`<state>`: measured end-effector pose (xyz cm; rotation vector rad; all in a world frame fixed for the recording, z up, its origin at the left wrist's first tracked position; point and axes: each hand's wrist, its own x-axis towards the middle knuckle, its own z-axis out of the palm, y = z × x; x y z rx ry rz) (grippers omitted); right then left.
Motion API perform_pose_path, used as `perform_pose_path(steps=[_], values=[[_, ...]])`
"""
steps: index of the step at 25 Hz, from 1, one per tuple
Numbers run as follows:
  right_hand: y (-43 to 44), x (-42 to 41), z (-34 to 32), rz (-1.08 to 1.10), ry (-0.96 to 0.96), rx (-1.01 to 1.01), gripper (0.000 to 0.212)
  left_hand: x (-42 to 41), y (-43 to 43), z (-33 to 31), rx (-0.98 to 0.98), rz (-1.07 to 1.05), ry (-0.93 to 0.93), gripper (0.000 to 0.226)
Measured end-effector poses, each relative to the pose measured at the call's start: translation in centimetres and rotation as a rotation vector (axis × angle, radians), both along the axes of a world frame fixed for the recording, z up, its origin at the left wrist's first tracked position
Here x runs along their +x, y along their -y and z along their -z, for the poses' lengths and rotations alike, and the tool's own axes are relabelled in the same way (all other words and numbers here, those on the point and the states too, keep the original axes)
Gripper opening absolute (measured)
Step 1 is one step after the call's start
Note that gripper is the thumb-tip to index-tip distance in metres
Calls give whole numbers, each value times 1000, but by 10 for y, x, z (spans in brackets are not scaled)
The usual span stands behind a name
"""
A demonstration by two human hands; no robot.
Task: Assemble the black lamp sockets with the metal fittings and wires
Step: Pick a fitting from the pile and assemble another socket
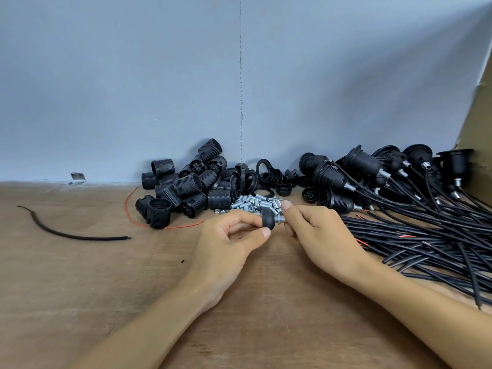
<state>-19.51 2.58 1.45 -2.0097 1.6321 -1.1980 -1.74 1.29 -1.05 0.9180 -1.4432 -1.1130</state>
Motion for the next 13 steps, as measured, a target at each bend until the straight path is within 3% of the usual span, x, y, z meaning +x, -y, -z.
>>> perform_pose_path(steps=[8,13], values=[[-1,1,0,-6,174,116,69,-1,-3,-1,-43,-3,24,20],[-3,-3,-2,-100,218,78,12,-2,-2,-1,-6,-68,-14,22]])
